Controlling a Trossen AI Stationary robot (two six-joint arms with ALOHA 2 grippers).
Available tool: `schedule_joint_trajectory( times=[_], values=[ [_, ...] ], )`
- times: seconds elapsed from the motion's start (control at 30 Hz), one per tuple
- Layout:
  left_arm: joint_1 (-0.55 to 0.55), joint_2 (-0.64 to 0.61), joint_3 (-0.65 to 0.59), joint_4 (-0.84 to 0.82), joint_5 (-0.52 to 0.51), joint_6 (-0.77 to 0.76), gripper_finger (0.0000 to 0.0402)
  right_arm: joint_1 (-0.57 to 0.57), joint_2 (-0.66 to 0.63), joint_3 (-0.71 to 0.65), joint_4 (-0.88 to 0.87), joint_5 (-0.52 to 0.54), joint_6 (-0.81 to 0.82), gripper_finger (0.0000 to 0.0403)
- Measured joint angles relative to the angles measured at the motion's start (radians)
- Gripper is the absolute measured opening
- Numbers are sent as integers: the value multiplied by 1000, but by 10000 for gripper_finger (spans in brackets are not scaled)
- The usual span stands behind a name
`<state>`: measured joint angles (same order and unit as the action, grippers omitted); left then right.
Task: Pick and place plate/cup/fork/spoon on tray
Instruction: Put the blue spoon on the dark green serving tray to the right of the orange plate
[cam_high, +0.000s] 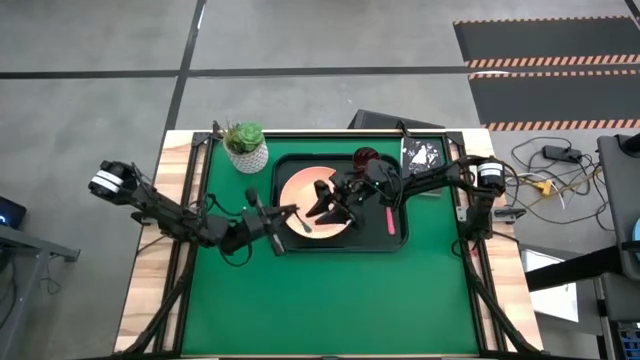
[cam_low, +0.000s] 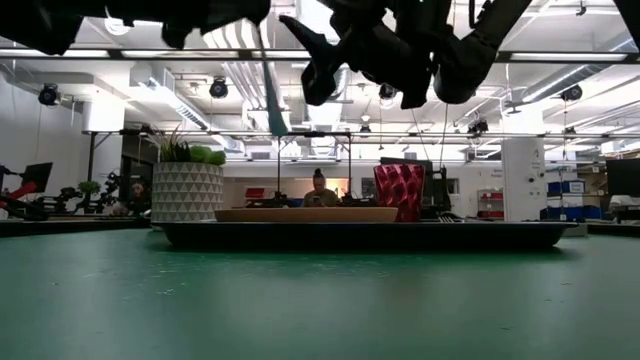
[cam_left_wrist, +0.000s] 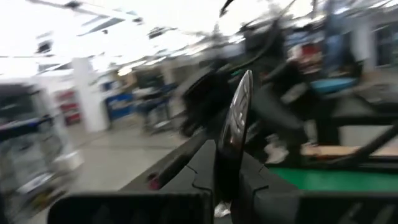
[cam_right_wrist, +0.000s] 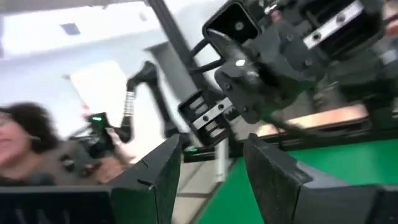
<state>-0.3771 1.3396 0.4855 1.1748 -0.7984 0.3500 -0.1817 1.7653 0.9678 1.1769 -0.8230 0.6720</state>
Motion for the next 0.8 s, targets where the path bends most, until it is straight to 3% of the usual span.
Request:
schedule_joint_trajectory(
  times=[0.07,0.17,0.3,0.43,0.5,0.8],
  values=[
    [0,-10,-4,-15,-74,-2,0,6,-19,-1,-67,60,-111,162],
    [1,-12,-1,-14,-135,-2,0,52,-55,2,-250,262,-357,162],
    [0,-10,3,-15,-141,-2,0,150,-118,11,-502,713,-684,162],
    [1,-10,4,-12,-191,-4,0,249,-172,22,-544,1076,-837,162],
    [1,-9,4,3,-204,-9,0,281,-177,23,-525,1155,-853,162],
    [11,0,21,11,-183,-64,0,308,-89,22,-348,1279,-795,153]
  ],
)
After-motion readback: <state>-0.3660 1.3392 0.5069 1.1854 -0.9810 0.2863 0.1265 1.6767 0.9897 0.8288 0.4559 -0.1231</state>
